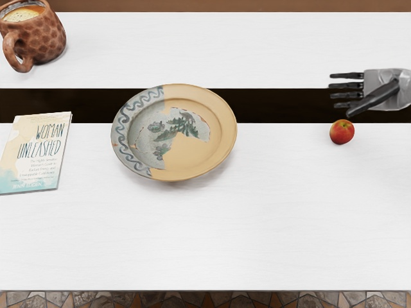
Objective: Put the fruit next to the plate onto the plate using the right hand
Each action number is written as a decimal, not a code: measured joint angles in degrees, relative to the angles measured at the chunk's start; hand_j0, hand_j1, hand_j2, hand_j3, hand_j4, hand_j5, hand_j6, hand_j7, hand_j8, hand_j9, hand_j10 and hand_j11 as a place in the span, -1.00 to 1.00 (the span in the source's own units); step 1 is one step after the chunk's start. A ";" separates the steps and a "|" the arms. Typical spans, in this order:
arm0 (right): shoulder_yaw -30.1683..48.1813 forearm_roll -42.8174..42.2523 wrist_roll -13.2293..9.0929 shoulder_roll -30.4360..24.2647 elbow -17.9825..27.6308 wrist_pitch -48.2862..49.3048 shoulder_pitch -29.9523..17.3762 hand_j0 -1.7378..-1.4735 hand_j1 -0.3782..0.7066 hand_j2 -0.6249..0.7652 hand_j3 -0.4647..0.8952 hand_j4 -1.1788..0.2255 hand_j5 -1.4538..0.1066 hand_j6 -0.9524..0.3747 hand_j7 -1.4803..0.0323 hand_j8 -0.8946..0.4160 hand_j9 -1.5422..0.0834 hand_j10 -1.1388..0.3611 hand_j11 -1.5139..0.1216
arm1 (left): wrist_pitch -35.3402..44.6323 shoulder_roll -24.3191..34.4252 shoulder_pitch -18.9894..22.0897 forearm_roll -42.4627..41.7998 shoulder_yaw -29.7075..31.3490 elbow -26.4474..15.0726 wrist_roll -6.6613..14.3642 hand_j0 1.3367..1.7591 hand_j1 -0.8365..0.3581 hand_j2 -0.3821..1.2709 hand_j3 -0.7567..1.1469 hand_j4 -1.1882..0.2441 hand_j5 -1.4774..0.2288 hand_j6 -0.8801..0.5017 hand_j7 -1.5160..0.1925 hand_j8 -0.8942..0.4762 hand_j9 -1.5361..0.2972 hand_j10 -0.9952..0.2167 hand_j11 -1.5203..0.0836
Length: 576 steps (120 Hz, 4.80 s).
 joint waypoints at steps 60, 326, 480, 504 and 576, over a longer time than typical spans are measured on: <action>-7.38 -11.02 0.00 0.00 1.26 0.00 7.77 -0.40 -0.95 -0.10 -0.32 0.68 0.86 0.44 0.96 0.37 0.90 0.52 0.85 | 0.00 0.00 0.13 0.00 -0.27 0.00 0.00 0.52 0.97 -0.54 -0.21 0.65 0.72 0.26 0.76 0.29 0.66 0.63 0.88; -58.46 -34.91 0.00 8.63 30.22 -62.45 22.65 -0.40 -0.53 -0.15 -0.32 0.41 0.55 0.15 0.63 0.07 0.60 0.27 0.55 | 0.00 0.00 1.58 0.00 -0.34 -0.08 0.01 0.52 0.97 -0.54 -0.21 0.65 0.72 0.26 0.76 0.29 0.66 0.63 0.88; -58.89 -35.06 0.00 14.21 28.45 -67.60 19.58 -0.40 -0.30 -0.18 -0.32 0.26 0.37 -0.01 0.45 -0.08 0.43 0.13 0.39 | 0.00 0.00 1.58 0.00 -0.35 -0.17 0.01 0.52 0.97 -0.54 -0.21 0.65 0.72 0.26 0.76 0.29 0.66 0.63 0.88; -58.97 -35.22 0.00 14.95 27.02 -67.87 19.04 -0.40 -0.38 -0.17 -0.32 0.31 0.44 0.05 0.52 -0.03 0.49 0.18 0.45 | 0.00 0.00 1.49 0.00 -0.35 -0.17 0.00 0.52 0.97 -0.54 -0.21 0.65 0.72 0.26 0.76 0.29 0.66 0.63 0.88; -58.98 -35.24 0.00 18.55 21.21 -67.61 16.93 -0.40 -0.45 -0.16 -0.32 0.36 0.49 0.09 0.57 0.02 0.54 0.22 0.49 | 0.00 0.00 1.41 0.00 -0.44 -0.17 0.01 0.52 0.97 -0.54 -0.21 0.65 0.72 0.26 0.76 0.29 0.66 0.63 0.88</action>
